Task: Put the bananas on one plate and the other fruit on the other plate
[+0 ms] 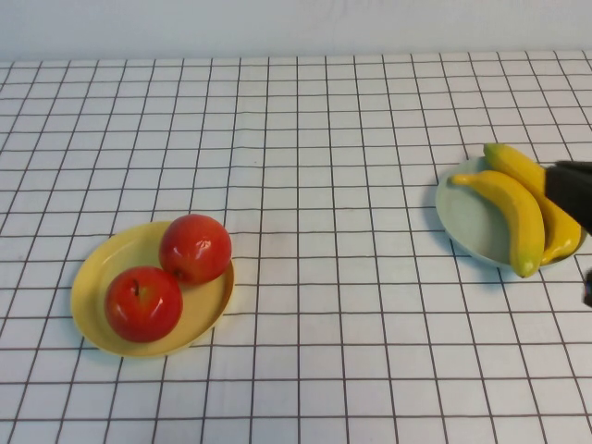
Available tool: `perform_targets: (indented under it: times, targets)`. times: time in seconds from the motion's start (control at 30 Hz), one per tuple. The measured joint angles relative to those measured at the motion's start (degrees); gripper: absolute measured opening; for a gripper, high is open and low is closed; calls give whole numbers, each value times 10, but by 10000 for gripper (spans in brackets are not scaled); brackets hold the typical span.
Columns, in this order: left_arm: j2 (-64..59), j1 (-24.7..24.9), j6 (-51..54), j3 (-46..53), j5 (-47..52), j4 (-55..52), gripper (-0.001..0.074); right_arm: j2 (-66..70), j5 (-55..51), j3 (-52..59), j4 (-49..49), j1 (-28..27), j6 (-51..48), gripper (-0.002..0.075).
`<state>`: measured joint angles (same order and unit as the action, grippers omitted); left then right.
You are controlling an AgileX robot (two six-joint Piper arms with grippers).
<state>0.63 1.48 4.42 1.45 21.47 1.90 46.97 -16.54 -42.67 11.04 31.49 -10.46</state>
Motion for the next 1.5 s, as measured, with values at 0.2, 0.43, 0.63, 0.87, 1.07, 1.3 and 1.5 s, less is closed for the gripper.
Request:
perform_targets:
  times: [0.2, 0.43, 0.63, 0.87, 1.07, 1.3, 1.5]
  targets:
    - [0, 0, 0, 0, 0, 0, -4, -124, 21, 106, 0, -13, 0, -15]
    - [0, 0, 0, 0, 0, 0, -4, -239, 21, 213, 0, -18, 0, -15]
    - [0, 0, 0, 0, 0, 0, -4, -310, 4, 248, -54, -18, 12, -15]
    - [0, 0, 0, 0, 0, 0, -4, -374, -19, 324, -171, -51, 198, -15]
    - [0, 0, 0, 0, 0, 0, -4, -434, 15, 415, -156, -176, 210, -15]
    - [0, 0, 0, 0, 0, 0, -4, -474, 15, 440, -107, -263, 182, -15]
    - [0, 0, 0, 0, 0, 0, -4, -474, -28, 441, -103, -266, 182, -15]
